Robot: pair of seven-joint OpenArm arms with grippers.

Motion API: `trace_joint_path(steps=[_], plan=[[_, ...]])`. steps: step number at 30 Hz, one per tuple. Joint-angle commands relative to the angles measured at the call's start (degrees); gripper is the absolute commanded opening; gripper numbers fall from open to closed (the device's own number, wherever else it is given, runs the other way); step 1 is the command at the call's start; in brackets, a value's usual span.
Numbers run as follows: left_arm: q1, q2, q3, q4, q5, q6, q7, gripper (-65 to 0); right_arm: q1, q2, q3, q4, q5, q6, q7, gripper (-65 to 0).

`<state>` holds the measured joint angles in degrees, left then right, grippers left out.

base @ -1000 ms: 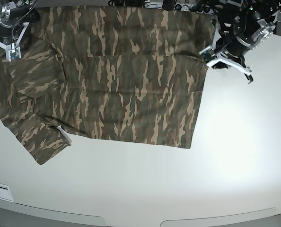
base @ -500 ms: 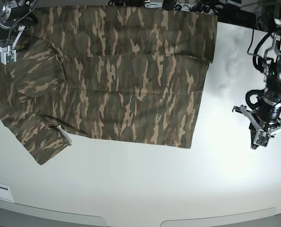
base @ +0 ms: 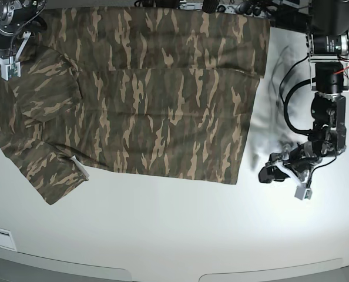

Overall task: Fold the T-shirt properly
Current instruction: 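Release the shirt and move the left gripper to the shirt's hem corner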

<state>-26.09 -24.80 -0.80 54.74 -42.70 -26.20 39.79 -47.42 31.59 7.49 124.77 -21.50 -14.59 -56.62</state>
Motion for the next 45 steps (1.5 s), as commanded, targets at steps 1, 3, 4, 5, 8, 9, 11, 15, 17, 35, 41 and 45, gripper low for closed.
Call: trace_joint_path(steps=[1,3,4,5,8,9,11,15,17,35,41,45], plan=[[-2.43,0.44,0.0,-0.55,-0.9,-0.39,0.61,-31.9,-0.17,0.81,0.44,0.96,-1.25,-0.87,0.48,-60.2],[-3.23,2.1,1.11,-2.95,-0.94,-0.42,2.01,-31.9,-0.17,0.81,0.44,0.96,-1.25,-1.44,0.5,-60.2],[-3.34,2.93,1.88,-3.69,-0.92,-0.44,2.64,-31.9,-0.17,0.81,0.44,0.96,-1.25,-1.55,0.52,-60.2],[-3.3,3.72,2.75,-4.04,-0.92,-0.63,3.1,-31.9,-0.17,0.81,0.44,0.96,-1.25,-1.53,0.52,-60.2],[-3.28,5.73,6.12,-4.66,-0.92,-1.53,4.26,-32.0,-0.17,0.81,0.44,0.96,-1.25,-1.55,0.52,-60.2],[-3.3,6.29,7.39,-4.66,-0.92,-1.51,4.46,-32.1,-0.17,0.81,0.44,0.96,-1.25,-1.53,0.52,-60.2],[-3.32,7.34,9.77,-4.66,-1.18,-1.51,5.38,-32.1,-0.17,0.81,0.44,0.96,-1.25,-1.53,0.52,-60.2],[-3.32,8.87,13.16,-4.66,-1.77,-1.42,6.8,-32.3,-0.17,0.81,0.44,0.96,-1.25,-1.57,0.5,-60.2],[-3.34,9.09,13.53,-4.66,-1.75,-1.07,6.56,-36.2,-0.17,0.81,0.44,0.96,-1.25,-1.57,0.5,-60.2],[-3.37,8.41,13.0,-4.61,6.99,5.97,4.26,-65.0,25.46,1.27,0.44,-2.84,8.81,4.35,13.55,-23.9],[-3.5,6.62,13.0,-4.61,11.8,10.36,1.05,-65.0,44.11,1.95,0.44,-21.53,20.61,12.92,18.21,-23.9],[-3.5,5.53,13.0,-4.61,11.78,10.36,2.51,-65.0,56.7,1.97,0.44,-37.42,29.29,21.38,18.69,-23.9]])
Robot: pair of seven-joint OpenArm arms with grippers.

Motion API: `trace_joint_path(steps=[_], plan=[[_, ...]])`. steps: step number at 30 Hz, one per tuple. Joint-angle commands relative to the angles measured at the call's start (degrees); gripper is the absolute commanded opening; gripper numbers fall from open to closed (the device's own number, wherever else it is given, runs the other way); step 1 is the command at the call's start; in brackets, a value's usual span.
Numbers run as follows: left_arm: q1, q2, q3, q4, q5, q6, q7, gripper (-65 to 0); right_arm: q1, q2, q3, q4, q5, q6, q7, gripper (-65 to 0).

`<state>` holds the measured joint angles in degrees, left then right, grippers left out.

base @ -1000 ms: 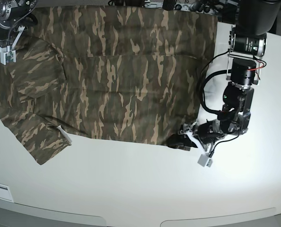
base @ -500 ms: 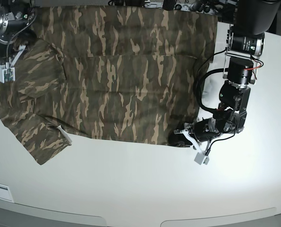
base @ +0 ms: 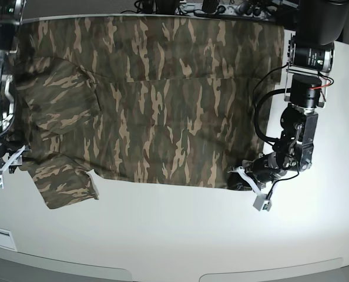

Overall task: Fold the T-shirt properly
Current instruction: 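Release the shirt and move the left gripper to the shirt's hem corner, then grasp the hem corner with the left gripper and the sleeve edge with the right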

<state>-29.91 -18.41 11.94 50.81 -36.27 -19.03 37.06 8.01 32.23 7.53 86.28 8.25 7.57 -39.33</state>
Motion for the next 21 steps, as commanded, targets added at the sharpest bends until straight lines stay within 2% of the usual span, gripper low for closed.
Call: trace_joint_path(steps=[1,3,5,8,12,15,19,21], plan=[[0.35,-0.98,0.26,-0.68,5.38,3.19,5.22,-65.0,4.13,1.31,0.39,-2.67,2.12,1.92,1.66,-24.1],[0.35,-0.96,0.26,-0.68,5.4,3.19,5.2,-65.0,9.62,1.29,0.39,-10.12,6.93,7.39,2.32,-24.4],[0.37,-0.94,0.26,-0.68,5.38,3.19,5.18,-65.0,14.95,1.29,0.39,-17.44,11.43,11.52,2.27,-24.4],[0.35,-0.94,0.26,-0.68,5.4,3.19,5.18,-65.0,21.66,1.27,0.39,-27.85,14.97,14.82,2.32,-24.6],[0.35,-0.92,0.26,-0.68,5.25,3.19,5.18,-65.0,28.02,1.07,0.39,-39.91,17.31,16.61,2.32,-24.7],[0.35,-0.92,0.26,-0.68,4.26,3.17,5.18,-65.0,30.67,0.94,0.39,-46.51,17.31,16.44,2.78,-24.8],[0.35,-0.9,0.26,-0.68,4.28,1.38,5.2,-65.0,30.56,0.63,0.39,-49.31,17.25,14.73,2.86,-24.7],[0.35,-0.9,0.26,-0.68,4.28,0.61,5.25,-65.0,29.83,0.52,0.39,-49.44,16.92,12.59,1.99,-24.8]])
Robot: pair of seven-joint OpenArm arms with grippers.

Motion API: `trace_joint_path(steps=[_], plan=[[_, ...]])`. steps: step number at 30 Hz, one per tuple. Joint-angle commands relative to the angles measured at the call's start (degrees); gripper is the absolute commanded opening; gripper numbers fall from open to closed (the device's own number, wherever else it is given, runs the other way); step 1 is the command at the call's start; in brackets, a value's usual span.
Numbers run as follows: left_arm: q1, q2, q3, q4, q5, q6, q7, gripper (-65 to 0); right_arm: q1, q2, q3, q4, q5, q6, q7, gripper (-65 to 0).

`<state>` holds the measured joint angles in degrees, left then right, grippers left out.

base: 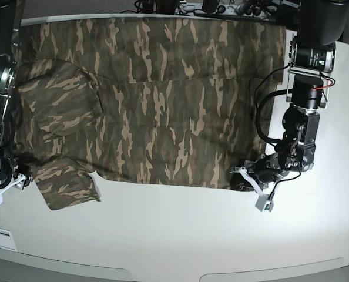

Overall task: Fold the T-shirt properly
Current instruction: 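Grasp the hem corner with the left gripper and the sleeve edge with the right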

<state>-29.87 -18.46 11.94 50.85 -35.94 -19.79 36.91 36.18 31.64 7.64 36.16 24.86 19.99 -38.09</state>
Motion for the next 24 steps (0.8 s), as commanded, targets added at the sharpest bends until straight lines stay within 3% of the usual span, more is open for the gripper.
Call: trace_joint_path(steps=[1,7,14,19,24], plan=[[0.31,-0.85,0.26,-0.72,3.93,1.38,5.4,-65.0,1.33,1.09,0.28,0.68,0.22,-0.17,0.57,-24.7],[0.31,-0.9,0.26,-0.72,3.96,1.38,6.08,-65.0,-1.49,1.05,0.28,0.68,1.42,1.05,-1.95,-24.7],[0.31,-0.9,0.26,-0.72,3.96,1.38,6.03,-65.0,-1.66,2.6,0.28,1.03,9.84,11.85,-4.83,-24.7],[0.31,-0.87,0.26,-0.72,3.89,1.38,6.01,-65.0,-0.26,3.65,0.28,1.11,16.41,18.38,-12.02,-24.7],[0.31,-0.85,0.26,-0.72,3.74,1.38,6.01,-65.0,-0.66,4.13,0.28,1.11,16.48,17.25,-12.52,-24.7]])
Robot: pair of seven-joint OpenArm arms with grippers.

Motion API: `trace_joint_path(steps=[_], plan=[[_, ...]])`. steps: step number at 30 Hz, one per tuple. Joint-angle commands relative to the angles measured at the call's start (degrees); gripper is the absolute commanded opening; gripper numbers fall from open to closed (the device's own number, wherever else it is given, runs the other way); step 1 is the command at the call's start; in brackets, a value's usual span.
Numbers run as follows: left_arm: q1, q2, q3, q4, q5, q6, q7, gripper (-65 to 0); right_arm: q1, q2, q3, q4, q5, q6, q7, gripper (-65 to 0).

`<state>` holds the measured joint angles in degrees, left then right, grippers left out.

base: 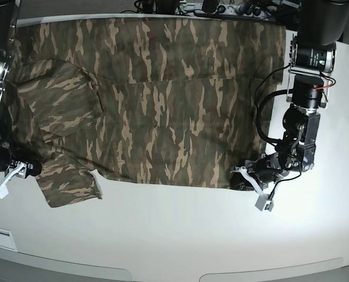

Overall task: Fold the T-shirt properly
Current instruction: 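Grasp the hem corner with the left gripper and the sleeve edge with the right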

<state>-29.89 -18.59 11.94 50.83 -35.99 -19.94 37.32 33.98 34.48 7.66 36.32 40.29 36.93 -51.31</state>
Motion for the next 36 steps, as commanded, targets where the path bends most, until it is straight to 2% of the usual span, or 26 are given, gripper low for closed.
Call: trace_joint_path(steps=[1,3,6,9,12,13,17,20,23,28,32,36], plan=[[0.33,-0.7,0.26,-0.7,3.78,1.53,5.6,-65.0,1.53,1.27,0.26,0.96,0.79,0.09,0.7,-24.8],[0.33,-0.61,0.26,-0.7,3.78,1.53,5.6,-65.0,1.05,1.25,0.26,0.96,0.79,-0.37,1.29,-26.4],[0.33,-0.61,0.26,-0.7,3.63,1.53,5.57,-65.0,0.17,0.66,0.26,0.96,-2.03,-0.9,3.23,-36.8],[0.33,-0.61,0.26,-0.7,2.78,1.53,5.6,-65.0,-0.87,-0.11,0.26,0.96,-4.2,-1.46,6.21,-42.3],[0.31,-0.59,0.26,-0.7,1.51,1.51,5.55,-65.0,-1.05,-0.35,0.26,0.96,-3.63,-0.87,7.21,-60.7],[0.31,-0.59,0.26,-0.7,1.05,1.51,5.55,-65.0,-0.76,-0.28,0.26,0.96,-2.43,-0.5,7.15,-65.0],[0.31,-0.63,0.26,-0.7,1.05,1.51,5.57,-65.0,0.48,0.0,0.26,1.38,2.08,3.07,5.84,-65.0],[0.26,-0.63,0.26,-0.7,1.05,1.46,5.35,-65.0,1.84,0.0,0.26,2.25,6.84,3.07,2.03,-65.0],[-0.35,-0.63,0.26,-0.7,1.66,-1.11,4.44,-65.0,1.79,0.02,0.26,4.2,10.56,3.07,-1.11,-65.0],[-3.87,-0.76,0.26,-0.7,4.94,-1.81,2.62,-65.0,0.76,0.96,0.26,7.06,10.1,3.07,0.92,-65.0],[-7.13,-0.74,0.26,-0.7,5.95,-1.44,1.99,-65.0,1.25,1.92,0.26,7.48,4.39,3.07,5.86,-65.0],[-8.63,-0.74,0.26,-0.7,5.81,-1.51,2.78,-65.0,1.57,2.54,0.2,7.48,4.96,3.07,5.14,-65.0]])
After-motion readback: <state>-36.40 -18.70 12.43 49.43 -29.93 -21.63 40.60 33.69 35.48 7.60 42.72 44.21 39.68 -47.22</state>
